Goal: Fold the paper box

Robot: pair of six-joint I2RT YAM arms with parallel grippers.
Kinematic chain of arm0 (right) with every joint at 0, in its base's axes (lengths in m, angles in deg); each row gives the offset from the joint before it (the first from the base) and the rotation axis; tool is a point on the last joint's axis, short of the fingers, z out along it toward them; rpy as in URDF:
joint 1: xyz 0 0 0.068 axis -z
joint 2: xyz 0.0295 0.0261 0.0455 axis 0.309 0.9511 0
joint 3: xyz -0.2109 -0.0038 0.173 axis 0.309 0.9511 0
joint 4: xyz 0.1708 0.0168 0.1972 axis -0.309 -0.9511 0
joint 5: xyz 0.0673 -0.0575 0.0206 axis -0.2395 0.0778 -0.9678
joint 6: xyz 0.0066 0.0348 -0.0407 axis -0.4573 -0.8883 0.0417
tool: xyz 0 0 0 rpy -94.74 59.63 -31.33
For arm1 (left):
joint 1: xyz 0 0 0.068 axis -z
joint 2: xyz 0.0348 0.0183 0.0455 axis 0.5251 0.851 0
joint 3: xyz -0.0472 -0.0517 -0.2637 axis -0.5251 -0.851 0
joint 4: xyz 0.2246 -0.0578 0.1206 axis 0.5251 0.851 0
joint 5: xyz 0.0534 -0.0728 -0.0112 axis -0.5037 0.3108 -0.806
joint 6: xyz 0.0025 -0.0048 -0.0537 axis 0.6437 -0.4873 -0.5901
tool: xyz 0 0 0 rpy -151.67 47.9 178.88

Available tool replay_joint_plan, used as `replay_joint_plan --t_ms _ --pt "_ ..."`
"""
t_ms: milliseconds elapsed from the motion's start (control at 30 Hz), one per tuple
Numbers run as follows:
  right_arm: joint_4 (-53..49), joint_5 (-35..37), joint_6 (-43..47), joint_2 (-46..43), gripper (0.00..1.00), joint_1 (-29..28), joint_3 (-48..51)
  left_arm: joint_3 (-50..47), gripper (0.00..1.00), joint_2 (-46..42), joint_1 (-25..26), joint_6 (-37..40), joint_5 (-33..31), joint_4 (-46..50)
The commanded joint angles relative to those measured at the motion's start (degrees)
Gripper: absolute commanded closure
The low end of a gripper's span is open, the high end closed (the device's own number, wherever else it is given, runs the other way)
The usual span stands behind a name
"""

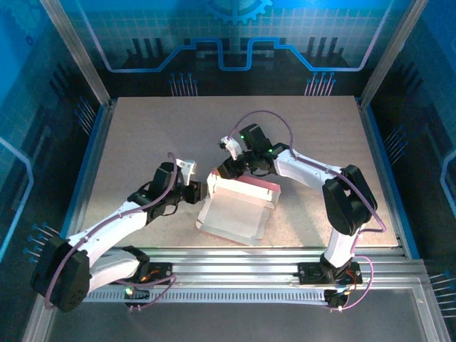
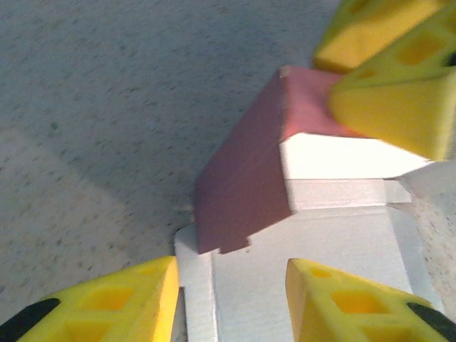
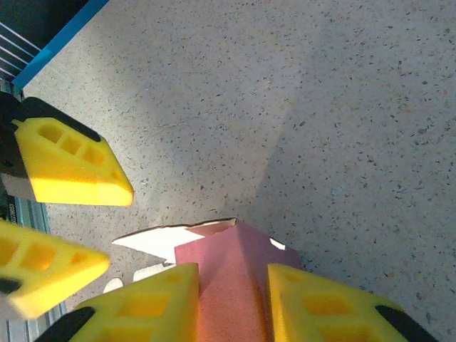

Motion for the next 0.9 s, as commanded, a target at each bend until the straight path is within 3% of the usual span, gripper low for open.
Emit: replay_joint_plan --t_ms 0,400,667,867 --pt "-1.9 -0.1 -0.3 2.0 0.69 0.7 0.5 -1.1 0.57 0.0 -1.2 -3.8 -5.3 4.4" --pt "-1.5 -0.7 -0.5 2.0 0.7 0.7 0.8 2.4 0.51 12.3 -5.4 1.1 4.8 -5.6" --pt "-1.5 -0.2 -0.8 2.1 0.7 0.6 1.0 2.5 0.48 13.7 -5.3 3.4 10.5 -10.0" --pt "-1.2 -0.2 -1.2 2.4 0.7 0.7 0.7 2.3 0.45 14.2 -4.1 4.4 11.3 -10.4"
